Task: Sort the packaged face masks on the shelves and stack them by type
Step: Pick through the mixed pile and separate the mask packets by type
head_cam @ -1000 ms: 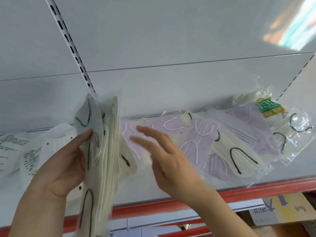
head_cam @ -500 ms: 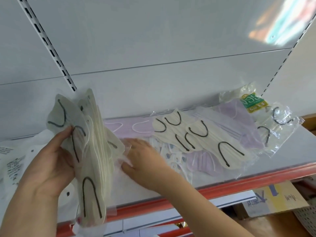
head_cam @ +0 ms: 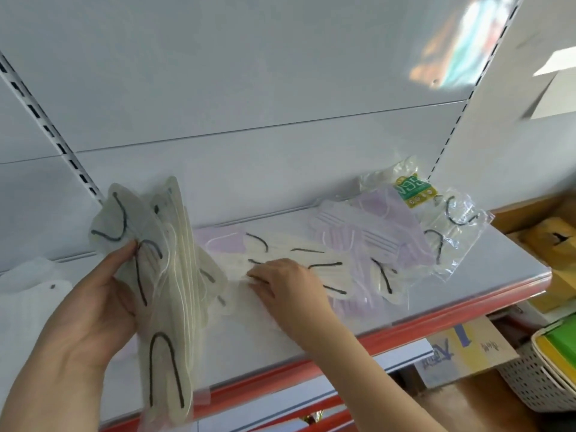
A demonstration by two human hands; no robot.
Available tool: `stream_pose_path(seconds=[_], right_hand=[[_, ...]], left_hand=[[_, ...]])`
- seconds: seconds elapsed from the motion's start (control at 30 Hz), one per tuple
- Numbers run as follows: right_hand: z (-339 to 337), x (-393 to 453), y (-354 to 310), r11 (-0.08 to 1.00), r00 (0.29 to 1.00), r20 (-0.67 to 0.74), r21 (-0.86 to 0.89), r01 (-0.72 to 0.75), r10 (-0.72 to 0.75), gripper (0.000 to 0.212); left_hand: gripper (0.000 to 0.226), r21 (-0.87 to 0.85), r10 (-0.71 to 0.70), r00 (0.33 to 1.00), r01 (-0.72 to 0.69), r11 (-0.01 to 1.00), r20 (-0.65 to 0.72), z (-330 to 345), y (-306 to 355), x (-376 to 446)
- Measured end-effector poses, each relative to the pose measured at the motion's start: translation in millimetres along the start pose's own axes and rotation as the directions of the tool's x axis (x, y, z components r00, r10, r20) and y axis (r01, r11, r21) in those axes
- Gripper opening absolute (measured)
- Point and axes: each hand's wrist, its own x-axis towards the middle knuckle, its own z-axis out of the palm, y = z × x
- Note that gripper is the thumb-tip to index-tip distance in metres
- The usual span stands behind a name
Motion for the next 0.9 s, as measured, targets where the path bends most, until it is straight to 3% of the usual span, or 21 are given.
stream_pose_path(seconds=[0.07, 0.1, 0.17, 0.2, 0.27, 0.33, 0.37, 0.43, 0.5, 0.53, 0.6, 0.63, 0.67, 0.7, 0.73, 0.77, 0.8, 0.83, 0.9], right_hand=[[1.8, -2.8, -11.9, 0.982, 0.964, 0.196, 0.102, 0.161, -0.179, 0.062], [-4.2, -3.2, -8.6, 0.982, 0.967, 0.192, 0.113, 0.149, -0.168, 0.075], [-21.3, -2.1, 18.6, 0.997, 0.999, -0.028, 0.075, -0.027, 0.029, 0.084], [-33.7, -1.8, 39.7, 0.984, 0.971, -0.159, 0.026, -0.179, 0.181, 0.080], [-60.7, -2.4, 89.7, 0.850, 0.830, -0.293, -0.091, -0.519, 0.476, 0.071], [-82.4, -5.3, 123.7, 0.680, 0.712, -0.236, -0.213, -0.702, 0.661, 0.066], [-87.2, -5.4, 133.4, 0.655, 0.695, -0.188, -0.237, -0.718, 0.694, 0.060], [-88.8, -2.7, 138.8, 0.715, 0.730, -0.183, -0.149, -0.683, 0.659, 0.037], [-84.0, -1.1, 134.2, 0.789, 0.743, -0.311, 0.041, -0.613, 0.593, 0.015], [-81.7, -2.1, 129.7, 0.804, 0.712, -0.394, 0.138, -0.579, 0.581, 0.010], [-77.5, -6.3, 117.5, 0.852, 0.642, -0.569, 0.255, -0.458, 0.515, 0.019], [-76.9, -9.6, 107.7, 0.892, 0.640, -0.630, 0.225, -0.391, 0.440, 0.026], [-73.8, -12.0, 97.1, 0.926, 0.691, -0.625, 0.160, -0.342, 0.363, 0.029], [-68.5, -14.6, 86.8, 0.955, 0.800, -0.531, 0.064, -0.289, 0.278, 0.026], [-61.7, -17.3, 77.9, 0.976, 0.914, -0.358, -0.032, -0.217, 0.191, 0.021], [-55.2, -21.2, 72.8, 0.989, 0.984, -0.125, -0.062, -0.132, 0.124, 0.029], [-50.6, -26.7, 71.3, 0.997, 0.996, 0.056, -0.026, -0.071, 0.072, 0.047], [-50.8, -32.3, 73.4, 0.995, 0.995, 0.080, 0.077, -0.059, 0.053, 0.060], [-59.3, -38.6, 95.3, 0.968, 0.950, -0.224, 0.175, -0.181, 0.218, 0.070]], left_hand=[[0.072, -0.005, -0.003, 1.000, 0.003, 1.000, 0.012, 0.7, 0.1, 3.6], [0.058, -0.011, -0.009, 1.000, 0.009, 1.000, -0.003, 1.3, 0.0, 5.1], [0.044, -0.010, -0.031, 0.999, 0.031, 0.999, -0.010, 1.8, -2.1, 8.5], [0.042, -0.011, -0.034, 0.999, 0.034, 0.999, -0.006, 3.3, -3.9, 8.7], [0.039, 0.005, -0.039, 0.999, 0.039, 0.999, 0.003, 9.3, -8.2, 7.8], [0.036, 0.033, -0.054, 0.999, 0.054, 0.998, -0.006, 17.8, -13.7, 6.5], [0.035, 0.035, -0.064, 0.998, 0.064, 0.997, -0.005, 22.4, -15.6, 6.4], [0.033, 0.032, -0.075, 0.997, 0.075, 0.997, 0.004, 31.9, -18.4, 7.7], [0.040, 0.044, -0.080, 0.997, 0.079, 0.996, 0.011, 39.2, -19.4, 9.1], [0.048, 0.054, -0.084, 0.996, 0.082, 0.995, 0.018, 42.2, -18.8, 9.0], [0.066, 0.079, -0.086, 0.996, 0.083, 0.993, 0.035, 45.8, -17.7, 8.8], [0.067, 0.093, -0.089, 0.995, 0.085, 0.992, 0.040, 46.5, -17.1, 9.2], [0.062, 0.099, -0.095, 0.995, 0.091, 0.991, 0.038, 46.8, -16.9, 10.2], [0.056, 0.098, -0.100, 0.994, 0.096, 0.990, 0.031, 46.9, -17.3, 11.3], [0.051, 0.097, -0.104, 0.994, 0.101, 0.990, 0.029, 45.9, -18.4, 13.1], [0.047, 0.096, -0.108, 0.994, 0.104, 0.990, 0.029, 45.1, -19.7, 14.9], [0.045, 0.093, -0.111, 0.993, 0.108, 0.990, 0.031, 45.1, -20.4, 16.1], [0.043, 0.092, -0.115, 0.993, 0.112, 0.989, 0.035, 45.5, -21.3, 17.2], [0.043, 0.096, -0.109, 0.994, 0.106, 0.990, 0.029, 47.2, -22.9, 17.8]])
